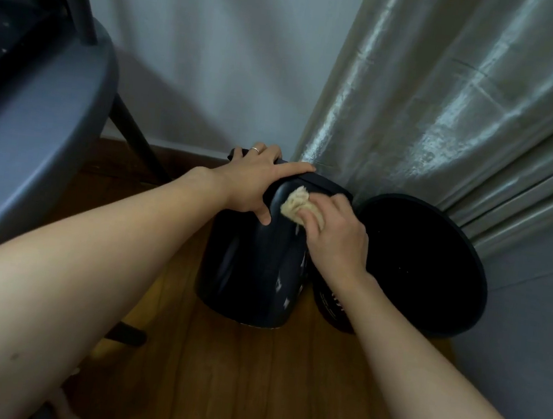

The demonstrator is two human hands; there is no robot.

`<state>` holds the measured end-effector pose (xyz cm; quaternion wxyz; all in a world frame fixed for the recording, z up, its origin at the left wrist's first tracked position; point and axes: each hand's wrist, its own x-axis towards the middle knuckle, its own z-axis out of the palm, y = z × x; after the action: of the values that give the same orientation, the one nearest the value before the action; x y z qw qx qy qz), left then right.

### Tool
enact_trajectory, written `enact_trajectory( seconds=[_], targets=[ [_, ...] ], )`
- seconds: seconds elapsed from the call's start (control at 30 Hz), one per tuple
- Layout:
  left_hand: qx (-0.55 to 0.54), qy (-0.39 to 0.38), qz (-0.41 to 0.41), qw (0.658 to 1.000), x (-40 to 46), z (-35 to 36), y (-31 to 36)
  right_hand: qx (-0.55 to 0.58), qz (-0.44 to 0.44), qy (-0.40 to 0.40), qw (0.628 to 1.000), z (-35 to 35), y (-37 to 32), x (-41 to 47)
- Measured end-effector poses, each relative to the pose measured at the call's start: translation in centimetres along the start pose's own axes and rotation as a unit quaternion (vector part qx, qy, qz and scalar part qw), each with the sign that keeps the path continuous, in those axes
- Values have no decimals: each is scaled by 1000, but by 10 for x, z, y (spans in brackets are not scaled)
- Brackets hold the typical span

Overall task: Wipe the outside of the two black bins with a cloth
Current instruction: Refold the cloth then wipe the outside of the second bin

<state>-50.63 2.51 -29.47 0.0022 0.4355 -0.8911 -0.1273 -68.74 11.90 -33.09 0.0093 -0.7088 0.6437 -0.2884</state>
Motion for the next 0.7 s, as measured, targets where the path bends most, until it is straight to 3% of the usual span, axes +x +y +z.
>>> enact_trajectory(
  seconds=[0.07, 0.2, 0.4, 0.7],
  targets=[
    [5, -1, 2, 1000, 1, 0, 0, -1, 16, 2, 1000, -2, -7, 11],
    [4, -4, 1, 1000, 1, 0, 0, -15, -37, -8, 999, -5, -6, 11],
    [1, -6, 3, 1000, 0, -1, 1, -27, 23, 0, 999, -14, 15, 11],
    [3, -6, 8, 1000, 0, -1, 1, -18, -84, -63, 994, -7, 17, -36]
  ],
)
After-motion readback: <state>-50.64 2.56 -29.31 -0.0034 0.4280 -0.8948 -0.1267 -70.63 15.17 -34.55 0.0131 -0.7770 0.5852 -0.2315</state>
